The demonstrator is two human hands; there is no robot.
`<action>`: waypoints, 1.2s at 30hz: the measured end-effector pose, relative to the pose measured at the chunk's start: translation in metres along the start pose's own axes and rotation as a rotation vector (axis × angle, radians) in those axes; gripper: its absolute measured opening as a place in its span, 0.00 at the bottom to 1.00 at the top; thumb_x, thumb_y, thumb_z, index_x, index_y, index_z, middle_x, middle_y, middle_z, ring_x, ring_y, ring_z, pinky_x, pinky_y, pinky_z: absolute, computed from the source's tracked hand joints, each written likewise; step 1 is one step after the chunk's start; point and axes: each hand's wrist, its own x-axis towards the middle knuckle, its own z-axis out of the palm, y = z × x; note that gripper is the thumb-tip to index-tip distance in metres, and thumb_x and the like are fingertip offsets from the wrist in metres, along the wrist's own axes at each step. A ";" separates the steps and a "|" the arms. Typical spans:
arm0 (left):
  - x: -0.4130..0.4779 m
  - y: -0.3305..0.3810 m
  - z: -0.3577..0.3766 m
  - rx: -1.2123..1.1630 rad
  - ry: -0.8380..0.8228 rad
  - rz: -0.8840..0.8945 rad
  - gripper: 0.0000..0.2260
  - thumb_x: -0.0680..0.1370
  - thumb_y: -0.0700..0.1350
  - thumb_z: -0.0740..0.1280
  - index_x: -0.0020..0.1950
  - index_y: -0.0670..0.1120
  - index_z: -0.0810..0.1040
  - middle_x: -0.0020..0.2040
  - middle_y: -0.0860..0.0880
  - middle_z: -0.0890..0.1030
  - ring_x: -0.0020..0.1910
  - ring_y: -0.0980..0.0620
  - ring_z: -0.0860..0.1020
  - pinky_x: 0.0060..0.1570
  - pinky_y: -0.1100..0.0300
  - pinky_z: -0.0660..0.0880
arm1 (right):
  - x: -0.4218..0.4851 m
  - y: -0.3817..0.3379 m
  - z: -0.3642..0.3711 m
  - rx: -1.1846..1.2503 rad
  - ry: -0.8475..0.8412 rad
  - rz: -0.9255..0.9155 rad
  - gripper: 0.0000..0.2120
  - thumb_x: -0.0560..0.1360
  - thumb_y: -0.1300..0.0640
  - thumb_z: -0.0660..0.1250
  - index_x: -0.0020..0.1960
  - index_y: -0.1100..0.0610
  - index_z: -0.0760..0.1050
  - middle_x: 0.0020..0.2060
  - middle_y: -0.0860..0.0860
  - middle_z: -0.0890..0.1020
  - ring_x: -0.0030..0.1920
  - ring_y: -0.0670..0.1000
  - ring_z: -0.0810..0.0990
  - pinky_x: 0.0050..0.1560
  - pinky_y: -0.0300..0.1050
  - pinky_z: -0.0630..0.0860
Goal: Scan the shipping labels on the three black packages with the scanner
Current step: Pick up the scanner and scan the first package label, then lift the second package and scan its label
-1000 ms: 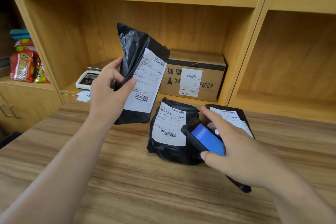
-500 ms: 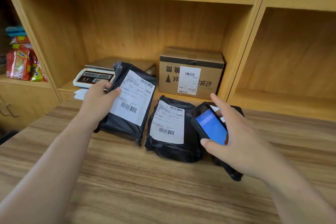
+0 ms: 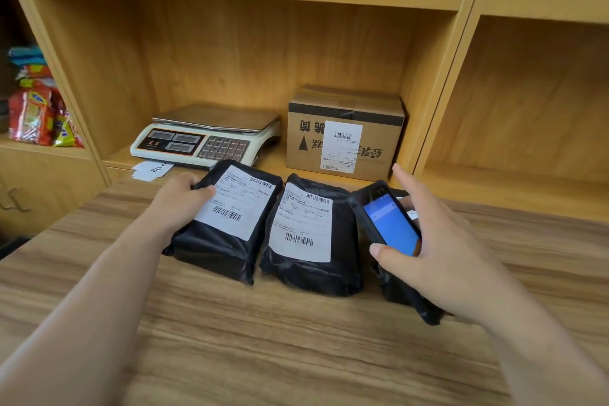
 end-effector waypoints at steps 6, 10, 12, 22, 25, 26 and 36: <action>0.005 -0.011 0.002 0.069 0.033 -0.023 0.07 0.80 0.47 0.70 0.48 0.43 0.79 0.49 0.37 0.86 0.50 0.35 0.84 0.54 0.40 0.81 | 0.001 0.000 -0.002 0.001 -0.002 0.010 0.49 0.70 0.41 0.73 0.78 0.30 0.44 0.73 0.39 0.66 0.71 0.46 0.65 0.61 0.48 0.65; 0.011 -0.019 0.002 0.004 0.004 -0.084 0.11 0.77 0.46 0.74 0.56 0.47 0.76 0.54 0.39 0.87 0.52 0.37 0.86 0.56 0.36 0.82 | 0.001 0.002 -0.001 -0.002 0.007 0.024 0.49 0.68 0.39 0.72 0.77 0.29 0.43 0.73 0.39 0.66 0.72 0.47 0.65 0.62 0.49 0.65; 0.007 -0.014 0.003 0.033 0.030 -0.032 0.19 0.77 0.46 0.75 0.66 0.49 0.74 0.62 0.43 0.85 0.58 0.39 0.84 0.61 0.38 0.80 | 0.001 0.002 -0.002 0.000 0.015 0.025 0.49 0.69 0.40 0.72 0.78 0.29 0.43 0.74 0.39 0.65 0.72 0.47 0.64 0.62 0.49 0.65; -0.033 0.036 0.042 0.488 0.000 0.329 0.12 0.83 0.51 0.67 0.63 0.51 0.86 0.68 0.49 0.83 0.68 0.46 0.77 0.66 0.52 0.71 | 0.002 0.003 -0.008 -0.013 0.014 0.010 0.50 0.70 0.40 0.73 0.78 0.30 0.42 0.74 0.39 0.64 0.72 0.50 0.65 0.63 0.51 0.66; -0.039 0.041 0.052 0.492 -0.035 0.326 0.16 0.83 0.53 0.66 0.67 0.49 0.84 0.70 0.49 0.82 0.72 0.47 0.76 0.71 0.53 0.69 | 0.003 0.006 -0.010 -0.006 0.015 0.004 0.50 0.69 0.39 0.73 0.78 0.30 0.42 0.75 0.39 0.65 0.72 0.49 0.65 0.62 0.51 0.66; -0.043 0.042 0.055 0.495 -0.033 0.330 0.16 0.83 0.52 0.67 0.68 0.49 0.83 0.71 0.49 0.82 0.71 0.47 0.76 0.71 0.54 0.69 | 0.004 0.007 -0.010 -0.004 0.019 0.003 0.50 0.69 0.39 0.73 0.78 0.30 0.42 0.75 0.39 0.65 0.72 0.50 0.65 0.62 0.51 0.66; -0.052 0.066 0.087 0.576 -0.053 0.277 0.21 0.82 0.50 0.70 0.75 0.54 0.74 0.67 0.48 0.84 0.66 0.45 0.81 0.61 0.52 0.76 | -0.002 0.004 -0.018 0.023 0.012 -0.020 0.49 0.70 0.40 0.73 0.79 0.31 0.42 0.76 0.39 0.63 0.74 0.48 0.63 0.66 0.51 0.65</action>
